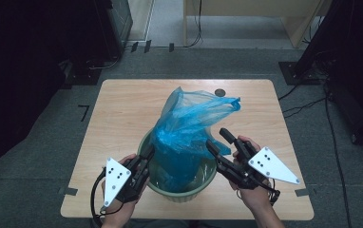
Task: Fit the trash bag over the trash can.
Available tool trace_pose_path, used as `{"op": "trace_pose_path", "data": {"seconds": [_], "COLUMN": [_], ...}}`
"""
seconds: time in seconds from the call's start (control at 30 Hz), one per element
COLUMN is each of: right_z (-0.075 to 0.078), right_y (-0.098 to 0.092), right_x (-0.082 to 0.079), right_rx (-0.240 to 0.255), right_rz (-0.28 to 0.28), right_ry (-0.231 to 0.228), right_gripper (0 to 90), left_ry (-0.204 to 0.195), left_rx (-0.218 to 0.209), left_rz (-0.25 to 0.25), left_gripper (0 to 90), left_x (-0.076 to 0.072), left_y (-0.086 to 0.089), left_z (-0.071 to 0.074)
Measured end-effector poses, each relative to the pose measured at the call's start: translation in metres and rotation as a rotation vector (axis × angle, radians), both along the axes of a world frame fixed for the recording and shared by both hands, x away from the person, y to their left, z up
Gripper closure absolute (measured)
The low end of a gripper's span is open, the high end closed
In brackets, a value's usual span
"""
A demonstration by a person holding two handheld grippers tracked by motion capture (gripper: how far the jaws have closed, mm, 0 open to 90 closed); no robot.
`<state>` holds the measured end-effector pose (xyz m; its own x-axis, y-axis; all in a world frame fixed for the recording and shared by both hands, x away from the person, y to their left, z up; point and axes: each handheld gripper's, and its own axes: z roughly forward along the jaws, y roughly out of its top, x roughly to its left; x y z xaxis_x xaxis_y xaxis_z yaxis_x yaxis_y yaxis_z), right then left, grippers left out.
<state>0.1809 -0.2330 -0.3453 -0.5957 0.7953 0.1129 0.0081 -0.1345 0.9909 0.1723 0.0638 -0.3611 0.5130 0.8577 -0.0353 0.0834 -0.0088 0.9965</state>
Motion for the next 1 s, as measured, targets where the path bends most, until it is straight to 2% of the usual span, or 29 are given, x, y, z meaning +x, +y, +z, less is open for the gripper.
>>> {"op": "trace_pose_path", "data": {"seconds": [0.07, 0.13, 0.2, 0.3, 0.37, 0.47, 0.57, 0.67, 0.7, 0.77, 0.87, 1.0], "right_z": [-0.002, -0.004, -0.006, -0.006, -0.006, -0.004, -0.001, 0.001, 0.002, 0.003, 0.003, 0.001], "right_y": [0.0, 0.0, 0.0, 0.002, 0.002, -0.002, -0.007, -0.006, -0.004, 0.0, 0.01, 0.024], "right_x": [0.003, 0.005, 0.006, 0.004, 0.003, 0.002, 0.0, -0.003, -0.005, -0.007, -0.012, -0.019], "right_rx": [-0.008, -0.008, -0.018, -0.055, -0.062, -0.048, -0.021, -0.022, -0.02, -0.027, -0.045, -0.06], "right_rz": [0.01, 0.037, 0.055, 0.031, 0.007, -0.026, -0.02, -0.013, -0.006, 0.0, 0.011, 0.032], "right_ry": [0.028, 0.059, 0.065, 0.065, 0.058, 0.05, 0.037, 0.019, 0.011, 0.001, -0.013, -0.026], "right_gripper": [44.5, 46.0, 59.6, 78.2, 85.5, 90.0, 90.0, 90.0, 90.0, 90.0, 90.0, 89.4], "left_ry": [0.002, 0.005, 0.005, 0.005, 0.009, 0.014, 0.02, 0.003, -0.004, -0.022, -0.046, -0.071], "left_rx": [-0.003, -0.006, -0.008, -0.009, -0.007, -0.009, -0.025, -0.033, -0.038, -0.056, -0.091, -0.084], "left_rz": [0.002, 0.006, 0.011, 0.021, 0.03, 0.04, 0.04, 0.02, 0.01, 0.004, -0.018, -0.053], "left_gripper": [87.8, 87.5, 87.2, 87.0, 87.1, 87.4, 86.7, 75.2, 68.9, 59.3, 49.8, 37.6], "left_x": [0.0, 0.001, 0.002, 0.003, 0.005, 0.006, 0.007, 0.002, 0.0, -0.005, -0.014, -0.024], "left_y": [0.001, 0.003, 0.004, 0.006, 0.009, 0.012, 0.015, 0.012, 0.01, 0.007, 0.003, -0.006], "left_z": [0.0, -0.001, -0.001, -0.002, -0.002, -0.003, -0.002, 0.003, 0.005, 0.01, 0.017, 0.024]}}
